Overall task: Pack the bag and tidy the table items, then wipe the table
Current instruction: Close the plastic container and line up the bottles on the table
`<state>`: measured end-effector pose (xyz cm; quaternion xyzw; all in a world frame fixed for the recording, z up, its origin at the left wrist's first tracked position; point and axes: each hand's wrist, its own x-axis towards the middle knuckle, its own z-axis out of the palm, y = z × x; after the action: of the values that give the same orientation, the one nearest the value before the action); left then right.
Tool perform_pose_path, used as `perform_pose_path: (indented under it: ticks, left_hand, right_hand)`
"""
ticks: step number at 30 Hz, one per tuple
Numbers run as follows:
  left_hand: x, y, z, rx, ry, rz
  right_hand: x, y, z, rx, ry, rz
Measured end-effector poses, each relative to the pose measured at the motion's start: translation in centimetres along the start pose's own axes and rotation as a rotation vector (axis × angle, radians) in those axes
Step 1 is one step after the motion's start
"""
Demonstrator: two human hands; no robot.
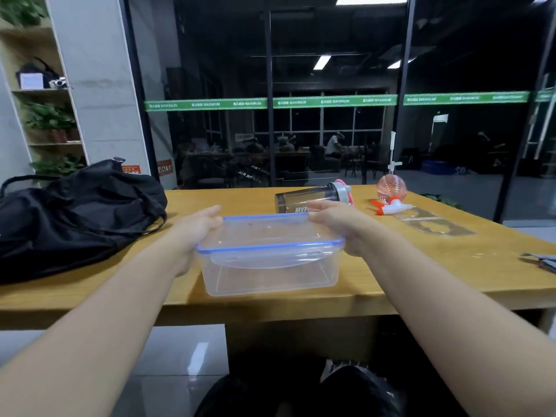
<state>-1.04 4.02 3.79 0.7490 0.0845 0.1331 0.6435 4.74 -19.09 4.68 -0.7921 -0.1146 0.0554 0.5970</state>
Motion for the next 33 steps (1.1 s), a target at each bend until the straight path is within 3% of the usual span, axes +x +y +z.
perform_pose_path:
  ticks: [4,11,15,19,23,29,33]
  left_hand:
    - [-0.8,-0.7,0.2,-0.416,-0.092,-0.104]
    - [-1.0,-1.1,0.1,-0.53,-0.096,-0.122]
    - [-1.4,-1.4,-0.7,-0.28,-0.068,-0.041]
    - [-3.3,-2.1,-1.4,0.09,-0.016,0.292]
    - [-4.6,-2.6,-1.6,0.455,-0.11,0.444]
    - [-4.3,-2.0,-2.0,0.676,-0.127,0.487]
    - [-4.6,-2.2,-1.8,0.621,-0.098,0.517]
  right_hand:
    - [-0.8,0.2,0.4,0.285,-0.002,0.019]
    - [-1.3,0.2,0.9,0.373,0.063,-0.007]
    - [-1.8,0.5,0.6,0.243,0.314,-0.305]
    - [-4.9,1.2,-0.6,-0.121,0.088,-0.596]
    - [-5.6,2.1,-1.6,-0.616,-0.154,-0.502]
    - [-6.1,1.0,-1.5,-0.706,-0.185,-0.405]
    - [-6.3,1.6,-0.8,-0.709,-0.097,-0.456]
